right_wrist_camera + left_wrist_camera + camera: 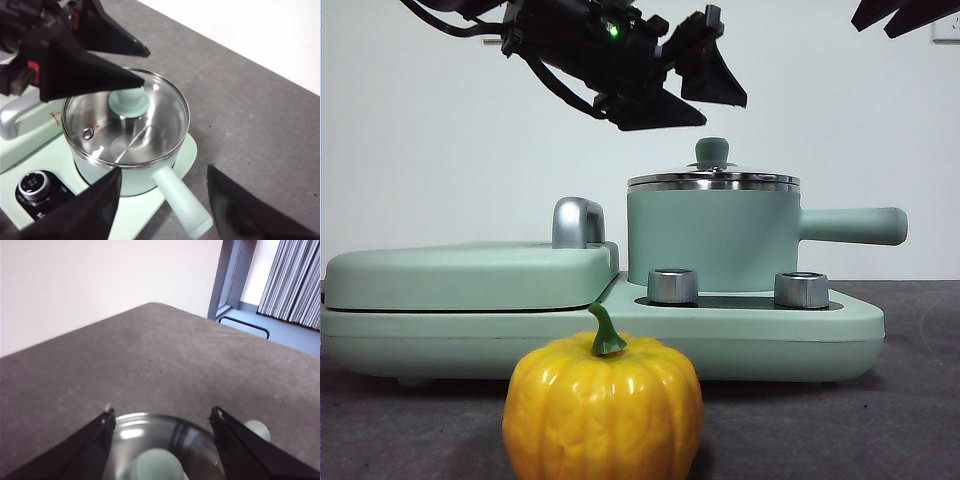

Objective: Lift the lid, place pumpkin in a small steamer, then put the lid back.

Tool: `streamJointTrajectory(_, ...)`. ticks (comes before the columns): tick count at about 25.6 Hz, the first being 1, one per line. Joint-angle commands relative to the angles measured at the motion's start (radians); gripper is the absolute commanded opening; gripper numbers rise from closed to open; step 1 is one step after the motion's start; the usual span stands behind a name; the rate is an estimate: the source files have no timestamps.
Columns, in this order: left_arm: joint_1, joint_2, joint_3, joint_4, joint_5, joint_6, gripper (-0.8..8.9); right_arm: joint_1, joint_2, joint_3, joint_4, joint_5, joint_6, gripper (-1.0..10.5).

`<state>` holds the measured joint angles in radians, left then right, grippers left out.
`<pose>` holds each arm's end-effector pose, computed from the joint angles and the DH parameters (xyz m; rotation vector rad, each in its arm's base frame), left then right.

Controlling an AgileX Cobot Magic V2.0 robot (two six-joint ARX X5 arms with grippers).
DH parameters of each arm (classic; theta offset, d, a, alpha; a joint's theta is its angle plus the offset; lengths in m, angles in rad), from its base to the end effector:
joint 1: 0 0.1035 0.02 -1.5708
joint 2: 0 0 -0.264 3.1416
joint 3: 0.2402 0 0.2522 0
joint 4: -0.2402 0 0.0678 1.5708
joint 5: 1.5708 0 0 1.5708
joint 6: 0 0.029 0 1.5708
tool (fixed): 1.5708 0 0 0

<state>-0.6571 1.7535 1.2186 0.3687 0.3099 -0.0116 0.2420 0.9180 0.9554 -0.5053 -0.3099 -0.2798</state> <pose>0.3140 -0.2534 0.2741 0.0192 0.1758 -0.9637 0.1798 0.0535 0.3393 -0.2515 0.3945 0.6041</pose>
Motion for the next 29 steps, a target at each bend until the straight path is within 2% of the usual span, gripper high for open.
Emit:
streamJointTrajectory(1,-0.011,0.027,0.023,-0.027,-0.003,0.023,3.12,0.005,0.009,0.016,0.01,0.004,0.015,2.7)
streamJointTrajectory(6,-0.011,0.031,0.023,-0.093,-0.027,0.078,3.12,0.005,0.009,0.016,0.01,0.004,0.018,2.7)
streamJointTrajectory(19,-0.011,0.054,0.023,-0.092,-0.034,0.093,2.97,0.005,0.009,0.016,0.01,0.004,0.018,2.7)
streamJointTrajectory(21,-0.011,0.054,0.023,-0.092,-0.039,0.114,2.13,0.005,0.009,0.016,0.01,0.004,0.018,2.7)
streamJointTrajectory(24,-0.011,0.054,0.023,-0.092,-0.083,0.131,0.0,0.005,0.009,0.016,0.01,0.004,0.018,2.7)
streamJointTrajectory(29,-0.011,0.054,0.023,-0.092,-0.134,0.166,0.16,0.005,0.009,0.016,0.01,0.004,0.018,2.7)
